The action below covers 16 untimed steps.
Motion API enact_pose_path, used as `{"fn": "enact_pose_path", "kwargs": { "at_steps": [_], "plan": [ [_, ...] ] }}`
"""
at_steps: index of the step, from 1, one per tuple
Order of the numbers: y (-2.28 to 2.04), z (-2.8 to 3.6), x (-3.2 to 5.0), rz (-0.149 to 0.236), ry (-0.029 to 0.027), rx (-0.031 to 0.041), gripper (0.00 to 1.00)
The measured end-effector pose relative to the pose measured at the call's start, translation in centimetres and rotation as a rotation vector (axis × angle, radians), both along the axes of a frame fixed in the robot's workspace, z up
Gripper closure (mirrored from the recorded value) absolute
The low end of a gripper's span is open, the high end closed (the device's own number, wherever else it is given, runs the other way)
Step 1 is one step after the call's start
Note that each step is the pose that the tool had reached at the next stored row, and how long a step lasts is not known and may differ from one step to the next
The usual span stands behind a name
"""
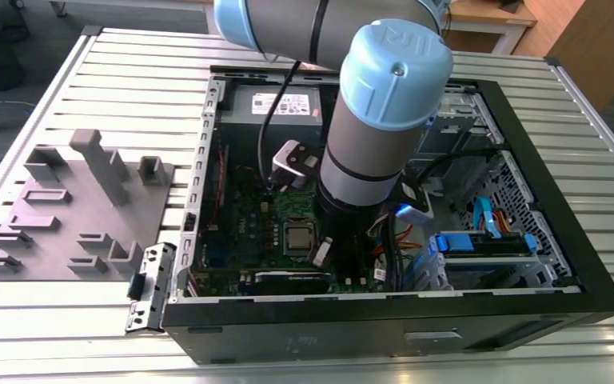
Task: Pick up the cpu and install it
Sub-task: 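Install the first cpu locking lever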
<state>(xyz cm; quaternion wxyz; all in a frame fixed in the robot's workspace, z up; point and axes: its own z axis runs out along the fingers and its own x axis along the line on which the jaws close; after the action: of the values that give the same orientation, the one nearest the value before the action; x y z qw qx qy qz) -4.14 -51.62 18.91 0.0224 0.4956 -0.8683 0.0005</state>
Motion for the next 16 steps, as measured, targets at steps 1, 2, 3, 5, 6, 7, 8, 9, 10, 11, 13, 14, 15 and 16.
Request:
{"fn": "enact_pose_path", "kwargs": {
  "at_steps": [1,2,3,5,6,7,8,9,10,11,13,14,15,16],
  "plan": [
    [0.0,-0.04,0.0,0.0,0.0,-0.0028,0.89],
    [0.0,-0.06,0.0,0.0,0.0,-0.0048,0.89],
    [0.0,-0.05,0.0,0.0,0.0001,-0.0053,0.89],
    [0.0,-0.05,0.0,0.0,0.0,-0.0054,0.89],
    [0.0,-0.06,0.0,0.0,0.0,-0.0053,0.89],
    [0.0,-0.06,0.0,0.0,-0.0001,-0.0051,0.89],
    [0.0,-0.02,0.0,0.0,-0.0002,-0.0048,0.89],
    [0.01,0.1,0.0,0.0,-0.0004,-0.0041,0.89],
    [0.01,0.3,0.0,0.0,-0.0004,-0.0044,0.89],
    [0.0,0.56,0.0,0.0,-0.0001,-0.005,0.89],
    [0.0,1.08,0.0,0.0,0.0,-0.0051,0.89],
    [0.0,1.33,0.0,0.0,0.0,-0.005,0.89],
    [0.0,1.61,0.0,0.0,0.0,-0.005,0.89],
    [0.0,1.85,0.0,0.0,-0.0001,-0.005,0.89]
  ]
}}
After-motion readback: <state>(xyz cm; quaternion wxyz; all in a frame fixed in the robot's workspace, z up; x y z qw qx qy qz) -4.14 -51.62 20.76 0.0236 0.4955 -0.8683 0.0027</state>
